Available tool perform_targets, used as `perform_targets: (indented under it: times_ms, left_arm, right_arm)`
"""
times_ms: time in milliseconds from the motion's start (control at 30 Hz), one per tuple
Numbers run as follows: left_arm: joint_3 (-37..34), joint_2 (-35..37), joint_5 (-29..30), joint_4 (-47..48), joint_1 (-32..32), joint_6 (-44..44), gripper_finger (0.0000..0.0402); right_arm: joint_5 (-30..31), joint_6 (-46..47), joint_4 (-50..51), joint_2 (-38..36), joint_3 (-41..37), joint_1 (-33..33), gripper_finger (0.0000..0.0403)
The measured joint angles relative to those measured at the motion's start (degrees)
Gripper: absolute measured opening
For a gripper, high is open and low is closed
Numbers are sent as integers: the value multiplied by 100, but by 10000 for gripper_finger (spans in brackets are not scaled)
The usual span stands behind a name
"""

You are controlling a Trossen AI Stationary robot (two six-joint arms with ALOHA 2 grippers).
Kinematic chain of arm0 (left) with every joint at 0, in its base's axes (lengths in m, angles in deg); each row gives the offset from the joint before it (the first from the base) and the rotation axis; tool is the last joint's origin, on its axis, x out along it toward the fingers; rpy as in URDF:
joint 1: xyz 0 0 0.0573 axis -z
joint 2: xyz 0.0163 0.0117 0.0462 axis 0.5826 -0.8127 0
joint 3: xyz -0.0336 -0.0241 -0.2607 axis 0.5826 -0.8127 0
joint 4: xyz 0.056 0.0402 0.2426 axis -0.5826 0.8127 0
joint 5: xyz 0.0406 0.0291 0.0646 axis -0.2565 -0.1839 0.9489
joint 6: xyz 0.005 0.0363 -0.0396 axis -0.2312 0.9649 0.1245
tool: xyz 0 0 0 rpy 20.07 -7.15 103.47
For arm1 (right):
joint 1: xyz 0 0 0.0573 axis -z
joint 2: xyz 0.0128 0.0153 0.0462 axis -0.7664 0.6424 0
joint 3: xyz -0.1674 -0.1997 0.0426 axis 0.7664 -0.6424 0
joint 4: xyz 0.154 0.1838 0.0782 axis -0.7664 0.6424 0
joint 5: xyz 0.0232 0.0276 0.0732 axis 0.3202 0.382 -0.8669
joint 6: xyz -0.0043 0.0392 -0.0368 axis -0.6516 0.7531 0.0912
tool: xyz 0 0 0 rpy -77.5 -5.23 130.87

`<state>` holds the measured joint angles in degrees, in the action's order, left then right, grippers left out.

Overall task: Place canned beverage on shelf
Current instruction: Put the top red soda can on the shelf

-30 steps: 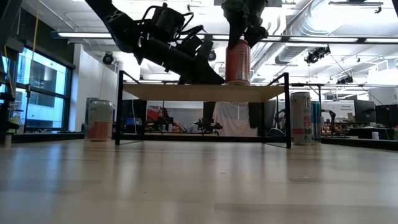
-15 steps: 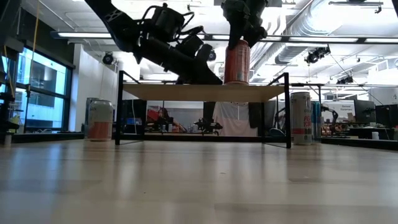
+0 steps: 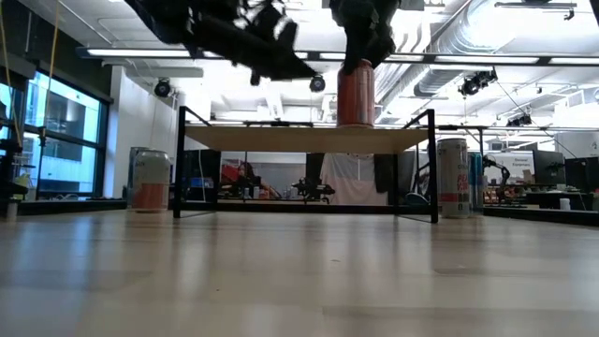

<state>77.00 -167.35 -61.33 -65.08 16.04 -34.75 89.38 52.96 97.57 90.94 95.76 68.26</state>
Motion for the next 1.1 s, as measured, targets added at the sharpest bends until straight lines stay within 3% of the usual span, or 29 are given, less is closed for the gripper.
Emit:
perform_targets:
  times_ms: [400,933,1100]
  left_arm:
    - [4,1456,164,98,0,139,0]
    - [4,1571,267,103,0,-206,0]
    - [4,1570,267,71,0,-208,0]
  right_arm:
    - [168,-197,-99,121,22,-141,293]
    - [-57,-282,-152,132,22,-139,295]
    - [-154,-209,-120,143,14,-138,326]
